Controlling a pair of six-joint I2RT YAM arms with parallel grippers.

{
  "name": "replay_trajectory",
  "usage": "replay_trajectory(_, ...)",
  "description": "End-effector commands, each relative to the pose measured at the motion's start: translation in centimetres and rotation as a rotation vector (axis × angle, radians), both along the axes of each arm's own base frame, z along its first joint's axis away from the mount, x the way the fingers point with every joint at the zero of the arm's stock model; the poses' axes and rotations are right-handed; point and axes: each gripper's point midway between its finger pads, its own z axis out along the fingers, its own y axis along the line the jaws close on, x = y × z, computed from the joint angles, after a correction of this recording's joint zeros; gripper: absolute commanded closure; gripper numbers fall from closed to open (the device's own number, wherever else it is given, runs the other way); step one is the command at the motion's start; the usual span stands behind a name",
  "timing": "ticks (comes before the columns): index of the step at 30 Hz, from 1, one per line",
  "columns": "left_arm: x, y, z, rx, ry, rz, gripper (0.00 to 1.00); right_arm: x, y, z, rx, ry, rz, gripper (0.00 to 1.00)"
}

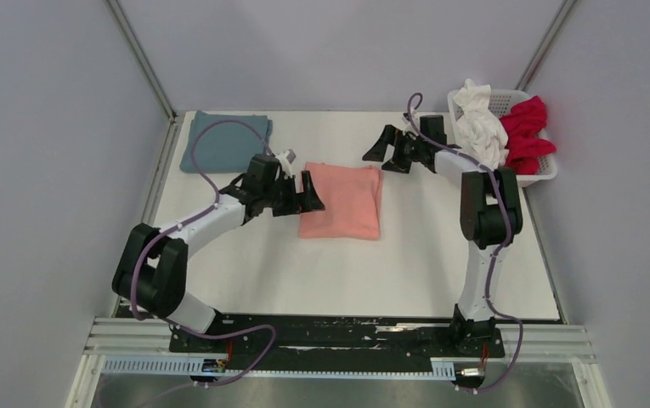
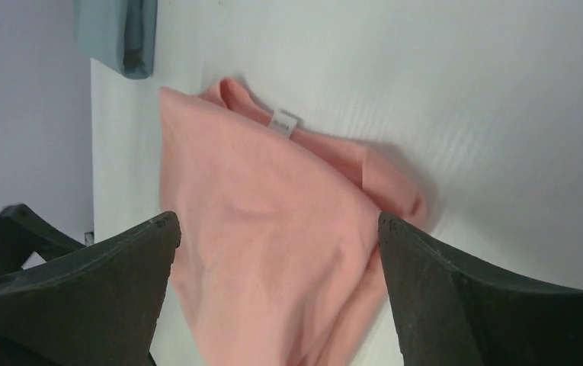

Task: Fold and stack the t-shirts
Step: Put the neatly folded tshirt into the corner of the board with the left arm

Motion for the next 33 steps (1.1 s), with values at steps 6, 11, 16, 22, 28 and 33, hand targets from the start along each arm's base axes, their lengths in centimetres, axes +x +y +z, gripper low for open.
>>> replay_trajectory(6, 9.1, 4.3, 0.0, 0.183, -0.012, 0.179, 0.0, -6.9, -4.4, 3.7, -0.171, -0.128, -0.143, 0.0)
replay_trajectory(11, 11.4, 2.9, -2.6, 0.185, 0.04, 0.13, 0.06, -10.4, -5.4, 5.3, -0.179, -0.177, -0.183, 0.0)
replay_trajectory(16, 11.0, 1.9, -5.6, 0.168, 0.147, 0.108, 0.17, -11.8, -6.6, 7.8, -0.21, -0.269, -0.223, 0.0)
replay_trajectory(22, 10.7, 0.3, -7.6, 0.156, 0.192, 0.096, 0.25, -12.4, -6.6, 9.2, -0.192, -0.295, -0.217, 0.0)
replay_trajectory(28, 10.4, -1.8, -9.0, 0.181, 0.226, 0.075, 0.52, -12.9, -7.3, 9.2, -0.197, -0.298, -0.237, 0.0)
replay_trajectory(33, 10.4, -3.0, -10.1, 0.256, 0.221, 0.091, 0.98, -13.5, -8.8, 8.9, -0.213, -0.3, -0.281, 0.0)
